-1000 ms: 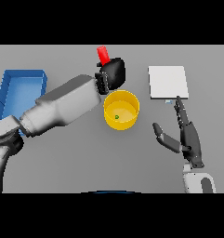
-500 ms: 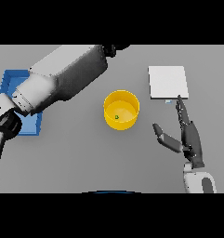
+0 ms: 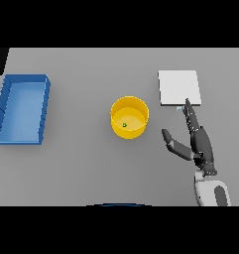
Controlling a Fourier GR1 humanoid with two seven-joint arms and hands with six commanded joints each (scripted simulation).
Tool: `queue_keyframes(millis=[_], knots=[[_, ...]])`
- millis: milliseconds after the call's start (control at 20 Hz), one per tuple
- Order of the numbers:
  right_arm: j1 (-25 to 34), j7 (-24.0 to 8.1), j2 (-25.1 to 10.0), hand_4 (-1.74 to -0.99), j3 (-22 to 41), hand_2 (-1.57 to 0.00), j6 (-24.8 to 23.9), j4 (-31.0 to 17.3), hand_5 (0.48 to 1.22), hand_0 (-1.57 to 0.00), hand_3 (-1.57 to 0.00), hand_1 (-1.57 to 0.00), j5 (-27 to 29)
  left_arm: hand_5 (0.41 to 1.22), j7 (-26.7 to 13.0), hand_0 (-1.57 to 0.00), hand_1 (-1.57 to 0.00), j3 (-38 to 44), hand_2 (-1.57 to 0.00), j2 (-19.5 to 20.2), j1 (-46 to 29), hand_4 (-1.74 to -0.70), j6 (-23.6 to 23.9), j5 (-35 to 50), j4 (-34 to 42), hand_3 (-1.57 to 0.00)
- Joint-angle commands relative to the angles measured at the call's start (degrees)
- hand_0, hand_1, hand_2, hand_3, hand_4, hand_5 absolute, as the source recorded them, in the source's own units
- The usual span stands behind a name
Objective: Pick up the red beaker and tilt it to pour out 1 green nut into yellow bowl. Pick up the yellow bowl and place it on the metallic measuring scale.
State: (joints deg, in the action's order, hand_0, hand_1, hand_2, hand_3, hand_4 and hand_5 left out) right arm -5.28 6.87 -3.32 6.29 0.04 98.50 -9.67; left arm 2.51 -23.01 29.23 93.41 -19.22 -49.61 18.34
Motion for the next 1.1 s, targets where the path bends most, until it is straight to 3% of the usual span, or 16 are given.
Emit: queue_keyframes(millis=[0, 150, 250, 450, 550, 900, 1050], knots=[[0.5, 0.2, -0.1, -1.121, 0.1, 0.00, -0.4, -0.7, 0.588, 0.00, 0.00, 0.00, -0.7, 1.221, -0.8, -1.57, -1.57, 3.3, -1.57, 1.2, -0.7, -1.74, 0.8, 2.8, -1.1, -1.53], [1.1, 0.2, -0.8, -1.127, 0.2, 0.00, -0.4, -1.6, 0.606, 0.00, 0.00, 0.00, -1.6, 1.221, -3.7, -1.57, -1.57, 11.5, -1.57, 4.5, -7.6, -1.74, 5.2, 11.1, -2.0, -1.55], [1.3, 1.0, -1.0, -1.132, 0.2, 0.00, -0.2, -2.0, 0.621, 0.00, 0.00, 0.00, -1.6, 1.221, -9.9, -1.57, -1.57, 14.2, -1.57, 5.0, -13.0, -1.74, 8.5, 14.4, -1.0, -1.56], [0.7, 1.0, -1.4, -1.133, 0.8, 0.00, 0.6, -1.4, 0.640, 0.00, 0.00, 0.00, -1.6, 1.221, -16.7, -1.57, -1.57, 20.1, -1.57, 4.7, -23.4, -1.74, 16.5, 21.7, 4.3, -1.57], [1.0, 1.3, -1.5, -1.133, 0.7, 0.00, 0.9, -2.1, 0.655, 0.00, 0.00, 0.00, -1.5, 1.221, -20.9, -1.57, -1.57, 22.3, -1.57, 4.7, -29.2, -1.74, 18.3, 24.9, 8.9, -1.57], [0.0, 3.4, -1.9, -1.166, 1.0, 0.00, 0.7, -2.1, 0.676, 0.00, 0.00, 0.00, -2.2, 1.221, -27.3, -1.57, -1.57, 24.7, -1.57, 1.5, -53.5, -1.74, 23.2, 33.0, 32.7, -1.57], [-0.1, 3.5, -1.5, -1.171, 1.0, 0.00, 0.5, -2.1, 0.677, 0.00, 0.00, 0.00, -2.2, 1.098, -30.7, -1.57, -1.57, 24.6, -1.57, -0.1, -58.7, -1.74, 24.6, 34.3, 39.4, -1.57]])
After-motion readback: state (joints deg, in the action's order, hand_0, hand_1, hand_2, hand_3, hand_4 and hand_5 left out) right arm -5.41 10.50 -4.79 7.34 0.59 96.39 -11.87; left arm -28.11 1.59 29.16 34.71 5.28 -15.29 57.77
